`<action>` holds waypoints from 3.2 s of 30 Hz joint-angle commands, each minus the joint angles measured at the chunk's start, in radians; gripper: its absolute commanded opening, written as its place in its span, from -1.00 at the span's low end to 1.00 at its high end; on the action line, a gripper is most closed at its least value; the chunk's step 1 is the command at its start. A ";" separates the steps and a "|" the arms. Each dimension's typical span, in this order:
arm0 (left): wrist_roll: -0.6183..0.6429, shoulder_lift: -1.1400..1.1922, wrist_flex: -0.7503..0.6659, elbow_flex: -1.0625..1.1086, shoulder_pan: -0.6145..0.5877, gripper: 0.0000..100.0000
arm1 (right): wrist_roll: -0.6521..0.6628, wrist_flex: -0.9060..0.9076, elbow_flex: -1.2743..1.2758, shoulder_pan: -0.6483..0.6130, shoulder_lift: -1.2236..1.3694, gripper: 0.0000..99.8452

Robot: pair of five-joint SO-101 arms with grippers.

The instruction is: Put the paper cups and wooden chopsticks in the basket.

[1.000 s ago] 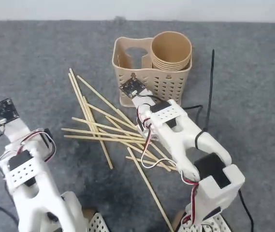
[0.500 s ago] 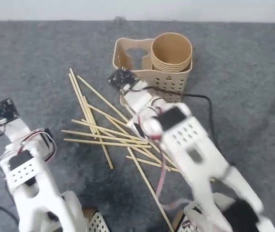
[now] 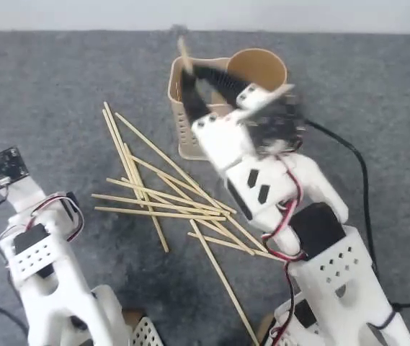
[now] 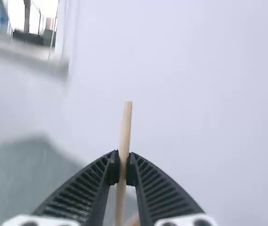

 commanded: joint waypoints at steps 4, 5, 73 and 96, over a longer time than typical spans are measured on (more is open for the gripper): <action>0.011 0.002 -0.020 -0.002 0.000 -0.57 | -0.031 -0.464 -0.032 0.071 0.108 -0.98; 0.011 0.002 -0.020 -0.002 0.000 -0.57 | -0.031 -0.509 -0.035 0.082 0.137 -0.98; 0.290 0.106 0.152 -0.065 0.322 -0.56 | 0.258 1.233 0.400 0.217 -0.266 -0.63; 0.390 0.580 0.239 -0.433 0.466 -0.98 | 0.250 0.588 0.954 0.403 -0.269 -0.63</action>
